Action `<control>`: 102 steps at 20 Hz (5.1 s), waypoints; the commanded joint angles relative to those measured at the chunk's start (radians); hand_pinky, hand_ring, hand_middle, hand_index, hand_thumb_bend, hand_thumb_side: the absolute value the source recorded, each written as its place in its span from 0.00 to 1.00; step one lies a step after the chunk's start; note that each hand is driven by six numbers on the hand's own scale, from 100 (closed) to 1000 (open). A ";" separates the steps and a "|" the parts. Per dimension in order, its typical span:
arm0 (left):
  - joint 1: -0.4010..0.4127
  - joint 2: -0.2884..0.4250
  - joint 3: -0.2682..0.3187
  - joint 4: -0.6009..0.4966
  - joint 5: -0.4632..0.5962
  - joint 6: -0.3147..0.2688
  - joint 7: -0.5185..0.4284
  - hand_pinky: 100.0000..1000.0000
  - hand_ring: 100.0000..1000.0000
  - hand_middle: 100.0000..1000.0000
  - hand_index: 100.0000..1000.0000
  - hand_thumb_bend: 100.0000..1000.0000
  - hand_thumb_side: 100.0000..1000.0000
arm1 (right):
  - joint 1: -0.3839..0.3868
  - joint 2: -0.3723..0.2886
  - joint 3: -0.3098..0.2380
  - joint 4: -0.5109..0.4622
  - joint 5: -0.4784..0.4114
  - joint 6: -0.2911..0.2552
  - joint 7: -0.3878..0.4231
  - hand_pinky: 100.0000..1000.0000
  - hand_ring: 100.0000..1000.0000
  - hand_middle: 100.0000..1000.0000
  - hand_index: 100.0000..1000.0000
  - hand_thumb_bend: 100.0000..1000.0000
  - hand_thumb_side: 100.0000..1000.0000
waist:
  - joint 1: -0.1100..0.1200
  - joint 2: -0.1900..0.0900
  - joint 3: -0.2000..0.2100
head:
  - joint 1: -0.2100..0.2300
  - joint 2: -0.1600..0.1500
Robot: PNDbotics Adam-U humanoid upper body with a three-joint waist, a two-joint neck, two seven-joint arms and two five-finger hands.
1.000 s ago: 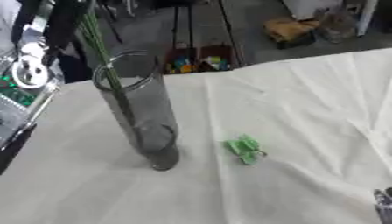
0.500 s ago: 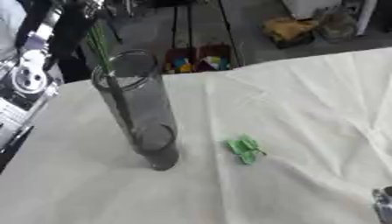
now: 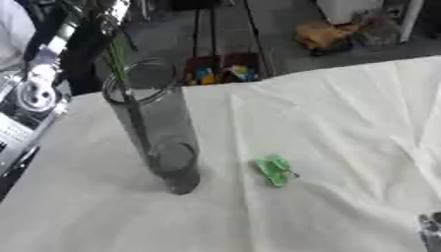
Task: Arrange flowers into the vase.
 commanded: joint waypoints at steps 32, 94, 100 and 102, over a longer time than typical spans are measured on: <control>0.027 0.026 -0.022 0.012 -0.082 -0.082 0.055 0.74 0.90 0.96 0.97 0.00 1.00 | -0.009 -0.003 -0.005 -0.016 -0.006 0.001 0.002 0.63 0.63 0.41 0.66 0.00 0.94 | -0.006 -0.014 -0.001 | -0.003 -0.020; 0.028 0.082 0.116 -0.053 -0.098 -0.093 -0.544 1.00 1.00 1.00 1.00 0.33 1.00 | 0.000 -0.005 -0.005 -0.016 -0.015 0.003 0.005 0.63 0.63 0.40 0.65 0.00 0.94 | -0.007 -0.014 0.007 | -0.007 -0.030; 0.031 0.095 0.133 -0.059 -0.105 -0.102 -0.581 1.00 1.00 1.00 1.00 0.38 1.00 | 0.001 -0.006 -0.005 -0.016 -0.015 0.002 0.006 0.63 0.63 0.40 0.65 0.00 0.94 | -0.008 -0.014 0.009 | -0.008 -0.030; 0.032 0.098 0.139 -0.061 -0.105 -0.104 -0.585 1.00 1.00 1.00 1.00 0.38 1.00 | 0.001 -0.007 -0.005 -0.016 -0.016 0.003 0.006 0.63 0.63 0.40 0.65 0.00 0.94 | -0.009 -0.013 0.009 | -0.008 -0.029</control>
